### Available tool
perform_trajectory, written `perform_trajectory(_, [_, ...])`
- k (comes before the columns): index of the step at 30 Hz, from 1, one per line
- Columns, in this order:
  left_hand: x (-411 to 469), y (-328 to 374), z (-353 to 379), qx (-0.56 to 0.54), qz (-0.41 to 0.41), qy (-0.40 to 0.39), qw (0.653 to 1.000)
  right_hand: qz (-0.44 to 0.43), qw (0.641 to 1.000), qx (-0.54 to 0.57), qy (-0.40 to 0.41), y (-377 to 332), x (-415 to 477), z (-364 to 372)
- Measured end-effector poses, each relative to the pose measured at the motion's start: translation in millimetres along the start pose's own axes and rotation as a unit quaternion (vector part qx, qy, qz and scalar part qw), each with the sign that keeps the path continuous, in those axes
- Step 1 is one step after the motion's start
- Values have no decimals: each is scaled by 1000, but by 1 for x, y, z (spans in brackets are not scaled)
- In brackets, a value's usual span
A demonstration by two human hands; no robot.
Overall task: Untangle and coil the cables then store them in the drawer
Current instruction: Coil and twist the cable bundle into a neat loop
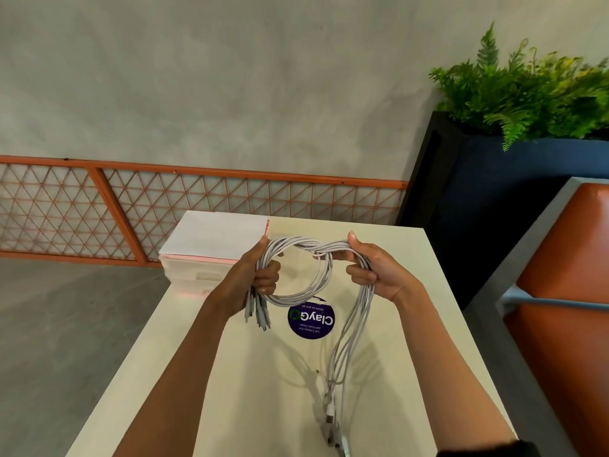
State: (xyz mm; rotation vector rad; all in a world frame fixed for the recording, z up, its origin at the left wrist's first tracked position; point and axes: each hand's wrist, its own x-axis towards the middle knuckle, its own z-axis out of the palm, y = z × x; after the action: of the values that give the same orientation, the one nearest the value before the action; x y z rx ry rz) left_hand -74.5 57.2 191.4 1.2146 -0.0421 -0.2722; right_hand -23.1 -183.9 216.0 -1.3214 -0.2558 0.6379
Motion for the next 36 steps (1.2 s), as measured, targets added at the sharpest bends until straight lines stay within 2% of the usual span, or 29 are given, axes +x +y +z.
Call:
perform_trajectory(3, [-2, 2, -5, -33, -22, -71, 997, 4, 1000, 17, 2, 1, 2, -6])
perform_trajectory(6, [-3, 5, -8, 18, -20, -117, 993, -3, 1000, 21, 6, -2, 1, -10])
perform_trajectory(11, [-3, 17, -10, 96, -36, -146, 984, -11, 1000, 6, 23, -9, 2, -12])
perform_trajectory(14, [-2, 21, -6, 105, -44, -150, 982, -12, 999, 3, 39, -10, 1, -12])
perform_trajectory(16, [-2, 22, 2, 94, -41, -113, 988, -11, 999, 5, 52, -10, 1, -11])
perform_trajectory(18, [0, 21, 13, 143, -2, -34, 989, -10, 998, 15, 66, -9, 3, -11])
perform_trajectory(21, [8, 16, 28, 246, 101, 137, 954, -10, 997, 24, 74, -7, 8, -10])
perform_trajectory(24, [15, 5, 35, 267, 200, 237, 913, -8, 997, 14, 72, -6, 11, -10])
perform_trajectory(26, [18, -3, 35, 301, 269, 262, 877, -8, 998, 9, 69, -6, 13, -10])
perform_trajectory(29, [20, -10, 32, 296, 302, 271, 865, -6, 998, 8, 57, -8, 12, -7])
perform_trajectory(33, [22, -10, 35, 253, 309, 284, 872, -4, 998, -18, 54, -10, 8, -3])
perform_trajectory(36, [22, -6, 35, 173, 249, 303, 904, -23, 992, -95, 76, -12, 3, 1])
